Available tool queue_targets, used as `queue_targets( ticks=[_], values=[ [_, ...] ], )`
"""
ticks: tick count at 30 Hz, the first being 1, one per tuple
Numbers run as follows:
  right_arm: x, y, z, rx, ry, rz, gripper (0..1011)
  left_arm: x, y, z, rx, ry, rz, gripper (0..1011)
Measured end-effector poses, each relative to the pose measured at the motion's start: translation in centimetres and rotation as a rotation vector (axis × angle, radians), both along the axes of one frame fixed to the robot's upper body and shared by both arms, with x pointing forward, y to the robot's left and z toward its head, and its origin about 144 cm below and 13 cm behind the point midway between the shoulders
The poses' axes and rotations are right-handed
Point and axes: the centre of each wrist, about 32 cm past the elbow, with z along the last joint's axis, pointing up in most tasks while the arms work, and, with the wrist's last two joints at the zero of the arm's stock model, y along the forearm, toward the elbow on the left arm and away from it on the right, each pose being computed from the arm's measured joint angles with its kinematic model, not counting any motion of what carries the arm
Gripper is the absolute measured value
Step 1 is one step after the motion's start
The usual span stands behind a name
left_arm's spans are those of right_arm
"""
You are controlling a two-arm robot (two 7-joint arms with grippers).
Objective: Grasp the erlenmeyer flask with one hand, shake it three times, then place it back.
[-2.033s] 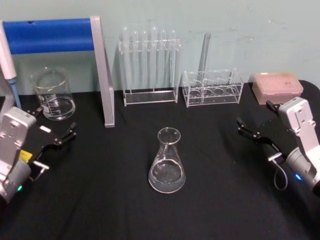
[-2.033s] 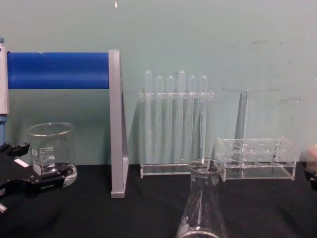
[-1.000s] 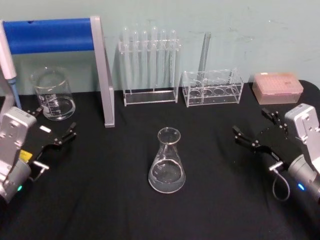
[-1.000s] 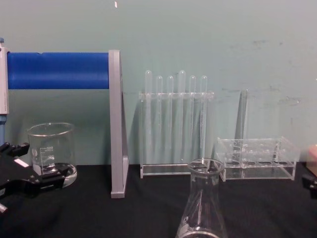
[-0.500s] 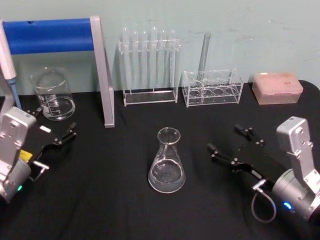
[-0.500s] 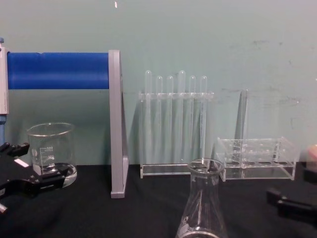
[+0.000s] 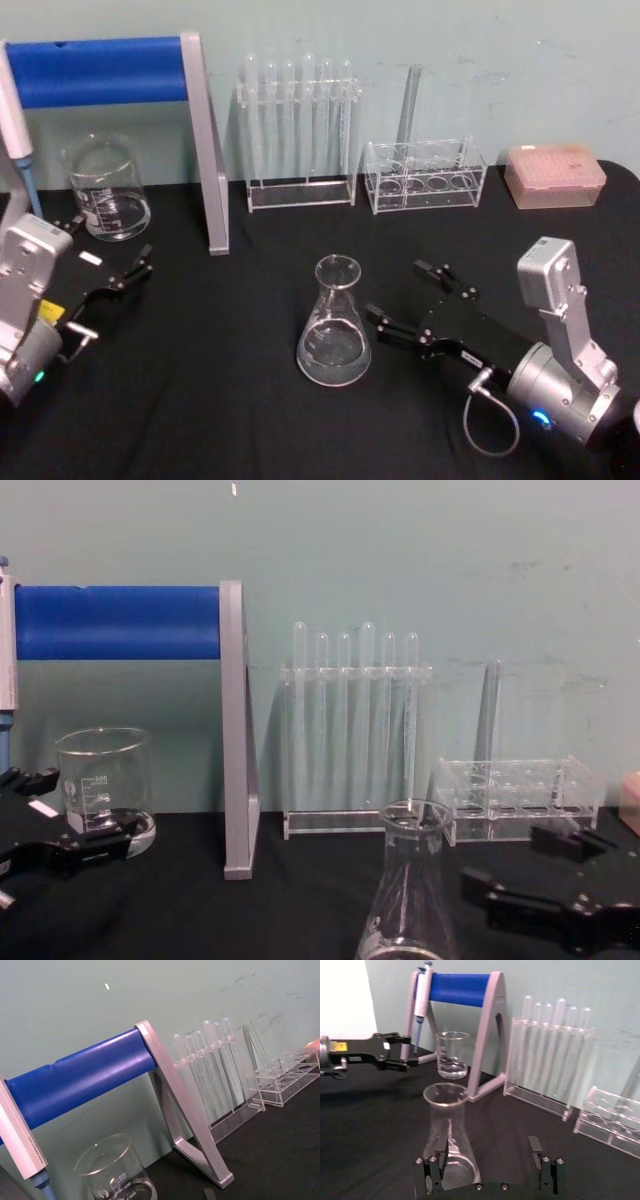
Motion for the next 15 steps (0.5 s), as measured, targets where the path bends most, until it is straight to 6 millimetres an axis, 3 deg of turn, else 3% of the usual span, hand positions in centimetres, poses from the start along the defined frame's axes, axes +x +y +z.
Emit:
queue_targets(
  ticks=[15],
  values=[
    [1.9,2.0,0.1,0.028,-0.003,0.092,1000,0.0,0.0,0.0,0.0,0.0,0.0,1001]
  ],
)
